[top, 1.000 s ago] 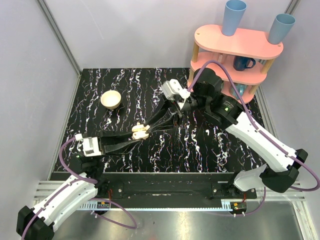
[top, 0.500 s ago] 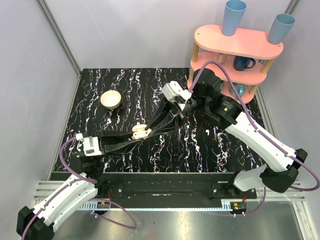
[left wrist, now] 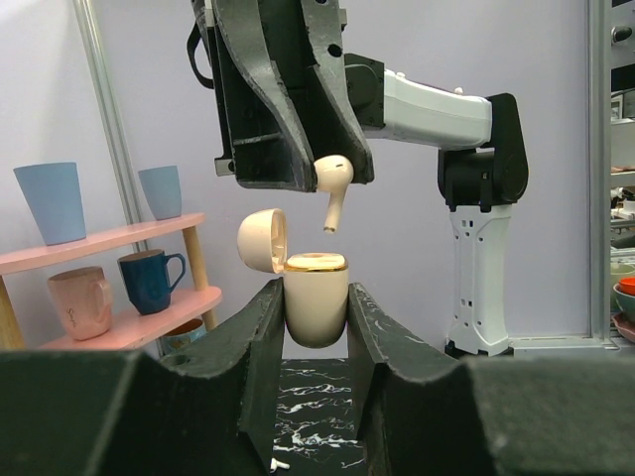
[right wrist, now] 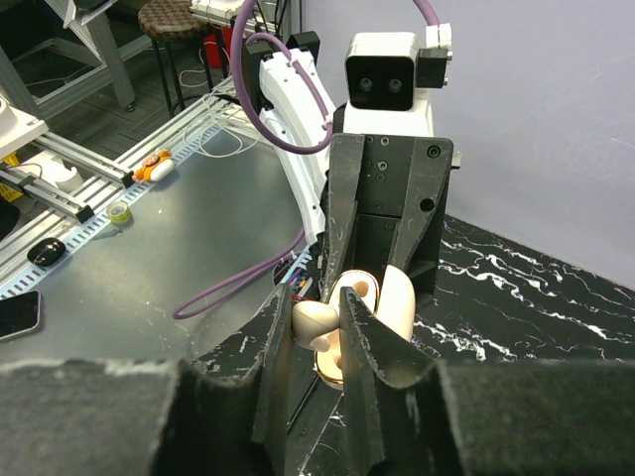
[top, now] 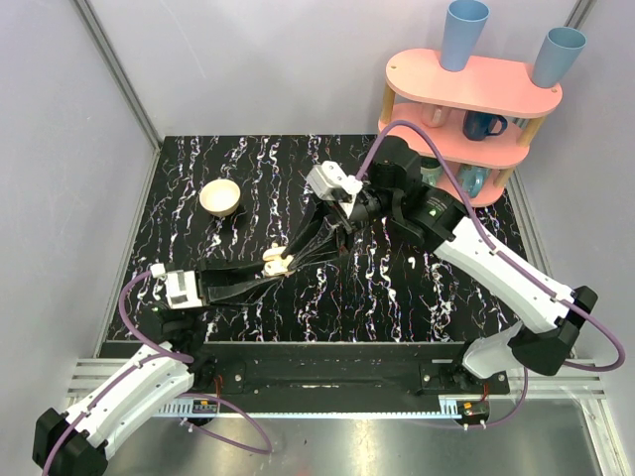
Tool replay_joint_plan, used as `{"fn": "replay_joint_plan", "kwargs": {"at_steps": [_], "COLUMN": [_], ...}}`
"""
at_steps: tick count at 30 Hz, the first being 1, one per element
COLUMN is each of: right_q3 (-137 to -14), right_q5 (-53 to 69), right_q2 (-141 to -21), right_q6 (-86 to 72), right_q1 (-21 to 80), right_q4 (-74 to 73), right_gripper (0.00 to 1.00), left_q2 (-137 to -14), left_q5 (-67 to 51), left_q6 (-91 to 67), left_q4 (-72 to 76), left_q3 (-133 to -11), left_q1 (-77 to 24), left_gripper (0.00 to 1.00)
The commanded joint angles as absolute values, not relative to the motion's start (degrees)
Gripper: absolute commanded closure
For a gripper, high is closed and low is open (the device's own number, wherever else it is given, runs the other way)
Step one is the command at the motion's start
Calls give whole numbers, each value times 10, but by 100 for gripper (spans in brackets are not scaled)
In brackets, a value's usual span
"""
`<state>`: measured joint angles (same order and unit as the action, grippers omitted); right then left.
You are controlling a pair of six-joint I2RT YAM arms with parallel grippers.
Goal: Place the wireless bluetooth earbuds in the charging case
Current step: Insert the right earbud into the right side groove of the charging case.
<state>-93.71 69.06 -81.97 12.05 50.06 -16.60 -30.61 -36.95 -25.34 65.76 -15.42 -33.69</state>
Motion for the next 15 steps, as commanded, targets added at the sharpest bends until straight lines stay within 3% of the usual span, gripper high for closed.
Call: {"fn": "replay_joint_plan", "kwargs": {"at_steps": [1,15], "right_q3": [-948,-975], "right_q5": [692,638], "right_q2": [-827,-840], "right_q6": [127,198], "right_q1": [498,497], "right_q4": [-175,-274], "right_gripper": [82,83], "left_q2": [-314,-312], "left_q5": [-371,-372], "left_q6": [-260,-264], "left_q4": [692,698], "left_q3": [-182,-186], "left_q1": [-338,-337], "left_gripper": [100,100]}}
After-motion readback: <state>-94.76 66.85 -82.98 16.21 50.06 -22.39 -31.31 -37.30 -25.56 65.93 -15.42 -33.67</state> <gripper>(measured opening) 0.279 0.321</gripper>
